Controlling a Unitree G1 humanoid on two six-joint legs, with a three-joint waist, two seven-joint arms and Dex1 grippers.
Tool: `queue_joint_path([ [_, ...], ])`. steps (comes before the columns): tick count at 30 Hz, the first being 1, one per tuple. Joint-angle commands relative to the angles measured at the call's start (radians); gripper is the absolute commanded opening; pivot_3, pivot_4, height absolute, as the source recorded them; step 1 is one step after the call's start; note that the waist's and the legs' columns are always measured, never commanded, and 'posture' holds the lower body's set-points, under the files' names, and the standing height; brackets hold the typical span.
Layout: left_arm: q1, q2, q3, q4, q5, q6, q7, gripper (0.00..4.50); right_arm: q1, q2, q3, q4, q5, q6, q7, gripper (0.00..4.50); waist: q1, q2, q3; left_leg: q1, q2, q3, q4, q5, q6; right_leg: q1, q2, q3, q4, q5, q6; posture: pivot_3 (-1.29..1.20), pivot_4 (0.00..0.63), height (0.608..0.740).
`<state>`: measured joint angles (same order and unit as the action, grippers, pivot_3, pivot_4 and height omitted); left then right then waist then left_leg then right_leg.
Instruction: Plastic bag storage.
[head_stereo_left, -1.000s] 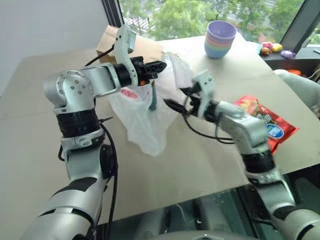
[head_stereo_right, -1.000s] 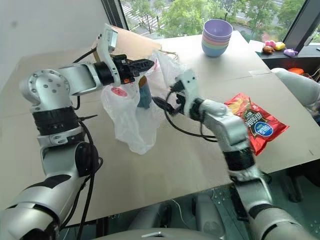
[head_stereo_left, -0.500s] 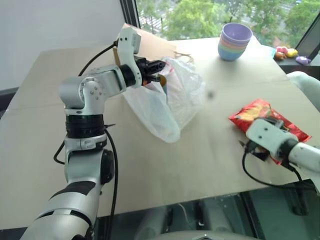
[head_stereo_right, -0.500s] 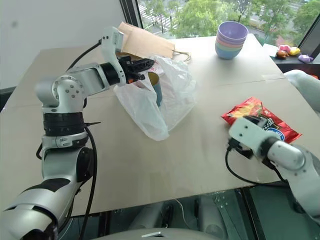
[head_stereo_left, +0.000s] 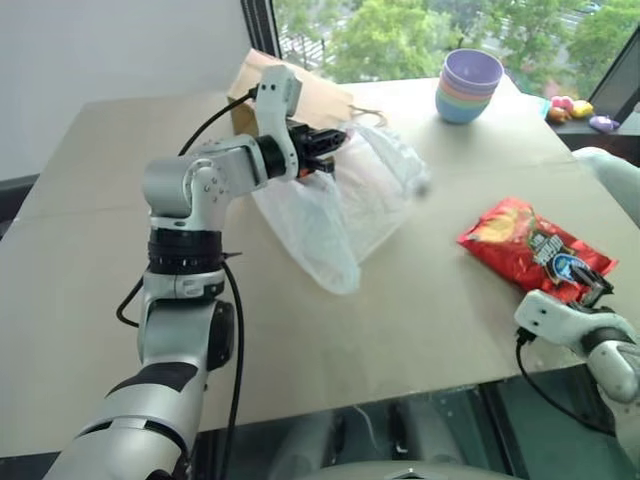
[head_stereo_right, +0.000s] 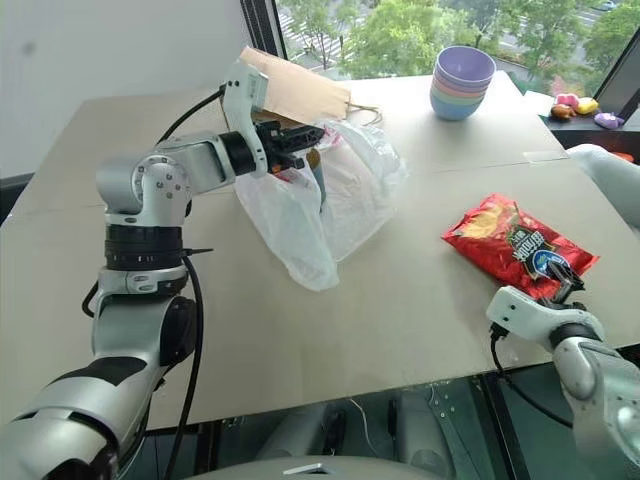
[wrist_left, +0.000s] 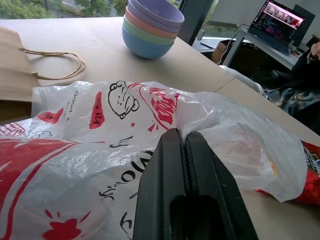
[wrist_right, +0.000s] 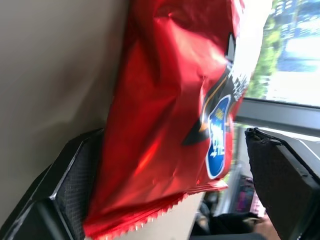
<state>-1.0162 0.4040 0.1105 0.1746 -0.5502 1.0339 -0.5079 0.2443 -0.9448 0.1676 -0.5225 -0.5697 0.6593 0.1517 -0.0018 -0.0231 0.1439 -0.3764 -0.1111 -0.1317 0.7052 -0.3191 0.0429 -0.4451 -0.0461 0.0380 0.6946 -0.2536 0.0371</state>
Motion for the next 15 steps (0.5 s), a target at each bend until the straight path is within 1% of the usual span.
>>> queue_joint_path([
  [1,-0.023,-0.001,0.011,-0.023,-0.003,-0.016,-0.005,0.0,-0.053,0.043,0.024,0.183,-0.055,-0.097,-0.059,4.2,0.0,-0.001,0.0,0.001,0.0,0.0,0.0,0.0,0.0,0.001,0.0,0.0,0.0,0.0,0.0,0.0,0.15,0.74],
  [3,-0.02,-0.002,0.014,-0.026,-0.004,-0.015,-0.002,0.0,-0.07,0.055,0.02,0.233,-0.069,-0.146,-0.063,3.72,0.001,-0.001,0.0,0.003,0.0,0.0,0.0,0.0,0.0,0.003,0.0,0.001,-0.001,0.0,0.001,0.0,0.15,0.74],
  [5,-0.019,-0.003,0.016,-0.029,-0.004,-0.014,0.002,0.0,-0.08,0.061,0.008,0.254,-0.077,-0.187,-0.065,2.67,0.003,-0.001,0.0,0.007,0.0,0.0,-0.001,0.0,0.0,0.006,0.0,0.001,-0.001,0.0,0.001,0.0,0.15,0.74],
  [8,-0.014,-0.003,0.023,-0.038,-0.009,-0.008,0.008,0.0,-0.081,0.06,-0.007,0.265,-0.083,-0.237,-0.06,1.45,0.006,-0.001,0.0,0.009,0.0,0.0,-0.002,0.0,0.0,0.007,0.0,0.001,-0.001,0.0,0.001,0.0,0.15,0.74],
  [10,-0.011,-0.001,0.027,-0.04,-0.011,-0.005,0.013,0.0,-0.082,0.069,-0.029,0.264,-0.065,-0.292,-0.066,0.42,0.006,-0.001,0.0,0.009,0.0,0.0,-0.002,0.0,0.0,0.007,0.001,0.001,-0.001,0.0,0.001,0.0,0.15,0.74],
  [11,-0.008,0.0,0.028,-0.04,-0.011,-0.005,0.014,0.0,-0.081,0.074,-0.042,0.259,-0.063,-0.304,-0.067,0.04,0.006,-0.001,0.0,0.009,0.0,0.0,-0.002,0.0,0.0,0.007,0.001,0.001,-0.001,0.0,0.001,0.0,0.15,0.74],
  [15,-0.007,-0.001,0.032,-0.039,-0.011,-0.003,0.019,0.0,-0.064,0.096,-0.121,0.201,-0.032,-0.348,-0.047,0.04,0.007,-0.001,0.0,0.009,0.0,0.0,-0.002,0.0,0.0,0.007,0.001,0.002,-0.001,0.0,0.001,0.0,0.15,0.74],
])
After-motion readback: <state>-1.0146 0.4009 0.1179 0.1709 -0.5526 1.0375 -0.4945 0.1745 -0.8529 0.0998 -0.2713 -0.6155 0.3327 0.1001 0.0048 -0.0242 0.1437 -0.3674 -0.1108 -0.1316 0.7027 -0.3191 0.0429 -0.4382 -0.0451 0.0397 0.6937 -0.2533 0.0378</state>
